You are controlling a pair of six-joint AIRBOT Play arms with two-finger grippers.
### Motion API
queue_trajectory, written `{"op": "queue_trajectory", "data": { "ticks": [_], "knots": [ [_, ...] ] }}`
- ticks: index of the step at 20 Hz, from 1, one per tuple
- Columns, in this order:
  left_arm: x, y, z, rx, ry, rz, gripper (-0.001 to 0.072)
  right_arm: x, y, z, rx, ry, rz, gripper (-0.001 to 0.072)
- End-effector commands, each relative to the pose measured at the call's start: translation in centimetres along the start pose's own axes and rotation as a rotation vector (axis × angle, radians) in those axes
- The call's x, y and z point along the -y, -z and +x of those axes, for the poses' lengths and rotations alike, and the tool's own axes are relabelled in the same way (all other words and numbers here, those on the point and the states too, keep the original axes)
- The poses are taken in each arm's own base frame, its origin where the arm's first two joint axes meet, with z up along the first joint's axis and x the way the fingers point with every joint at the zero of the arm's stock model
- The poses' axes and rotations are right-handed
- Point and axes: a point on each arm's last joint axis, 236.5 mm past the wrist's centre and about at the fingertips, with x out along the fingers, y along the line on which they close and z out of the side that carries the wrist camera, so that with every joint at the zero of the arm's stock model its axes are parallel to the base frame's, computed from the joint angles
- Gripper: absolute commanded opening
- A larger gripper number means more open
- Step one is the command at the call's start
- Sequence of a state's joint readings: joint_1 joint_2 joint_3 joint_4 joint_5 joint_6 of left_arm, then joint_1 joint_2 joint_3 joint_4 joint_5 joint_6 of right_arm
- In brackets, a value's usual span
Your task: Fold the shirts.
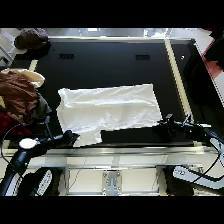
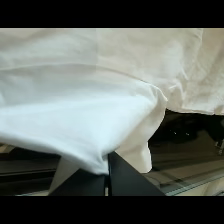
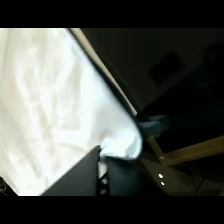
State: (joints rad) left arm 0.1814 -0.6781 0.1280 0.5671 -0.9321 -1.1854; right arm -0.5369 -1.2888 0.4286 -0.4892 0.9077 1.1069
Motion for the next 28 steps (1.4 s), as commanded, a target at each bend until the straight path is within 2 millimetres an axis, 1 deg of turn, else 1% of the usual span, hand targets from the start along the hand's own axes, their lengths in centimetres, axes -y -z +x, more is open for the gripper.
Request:
{"op": "queue_trajectory", "data": {
  "ticks": [1,2,4,5,6,7,9,10,12,13,14,15,16,18,19,20,21,23,25,26,28],
  "knots": [
    [0.8,0.4,-0.2,-0.027,0.020,0.015,0.0008,-2.3,0.0,0.0,-0.001,-0.066,-0.035,0.0013],
    [1.7,0.4,-0.7,-0.029,0.039,0.040,0.0008,-3.7,0.4,-0.5,-0.020,-0.098,-0.092,0.0013],
    [3.8,-0.8,-2.4,0.016,0.054,0.139,0.0007,-6.6,0.6,-2.4,-0.012,-0.147,-0.181,0.0012],
    [5.0,-1.6,-3.6,0.060,0.060,0.164,0.0007,-8.0,0.8,-3.7,-0.001,-0.163,-0.229,0.0012],
    [6.3,-2.6,-5.2,0.123,0.065,0.172,0.0008,-9.0,1.4,-4.9,0.001,-0.162,-0.277,0.0011],
    [7.5,-3.4,-6.6,0.186,0.069,0.175,0.0007,-9.5,2.2,-6.1,0.000,-0.136,-0.361,0.0011],
    [8.9,-4.6,-9.7,0.306,0.043,0.190,0.0005,-8.8,3.4,-8.4,0.017,-0.029,-0.480,0.0011],
    [9.0,-4.9,-10.6,0.333,0.021,0.183,0.0005,-8.5,3.8,-9.4,0.034,0.017,-0.527,0.0010],
    [9.1,-4.2,-10.9,0.294,-0.003,0.199,0.0004,-8.3,4.8,-10.7,0.058,0.077,-0.609,0.0009],
    [9.1,-4.6,-11.0,0.290,-0.014,0.220,0.0004,-8.2,5.1,-11.0,0.068,0.105,-0.637,0.0009],
    [9.1,-5.4,-11.3,0.303,-0.035,0.243,0.0003,-8.1,5.2,-11.4,0.076,0.141,-0.668,0.0009],
    [8.9,-6.7,-11.7,0.322,-0.072,0.270,0.0003,-8.2,5.0,-11.7,0.082,0.172,-0.697,0.0009],
    [8.9,-8.0,-12.0,0.318,-0.108,0.307,0.0003,-8.9,4.5,-12.1,0.101,0.191,-0.726,0.0009],
    [9.8,-10.4,-11.3,0.263,-0.123,0.391,0.0004,-11.9,3.1,-12.0,0.161,0.173,-0.808,0.0008],
    [10.3,-12.1,-10.5,0.244,-0.130,0.428,0.0003,-12.9,2.3,-11.5,0.178,0.177,-0.837,0.0008],
    [10.9,-13.8,-9.3,0.218,-0.133,0.467,0.0003,-13.3,1.4,-10.7,0.177,0.199,-0.838,0.0008],
    [11.1,-15.1,-7.8,0.177,-0.140,0.494,0.0003,-13.0,0.6,-9.8,0.163,0.235,-0.837,0.0009],
    [10.2,-17.0,-4.1,0.065,-0.196,0.532,0.0004,-12.6,-1.5,-7.8,0.143,0.272,-0.807,0.0009],
    [8.8,-19.1,-0.8,-0.006,-0.273,0.587,0.0004,-13.5,-4.0,-5.9,0.146,0.274,-0.794,0.0009],
    [8.0,-20.6,0.5,-0.015,-0.321,0.625,0.0005,-13.9,-5.1,-5.0,0.144,0.277,-0.793,0.0009],
    [6.7,-23.5,2.4,-0.007,-0.415,0.671,0.0004,-14.7,-6.9,-3.0,0.120,0.284,-0.794,0.0009]
  ]
}}
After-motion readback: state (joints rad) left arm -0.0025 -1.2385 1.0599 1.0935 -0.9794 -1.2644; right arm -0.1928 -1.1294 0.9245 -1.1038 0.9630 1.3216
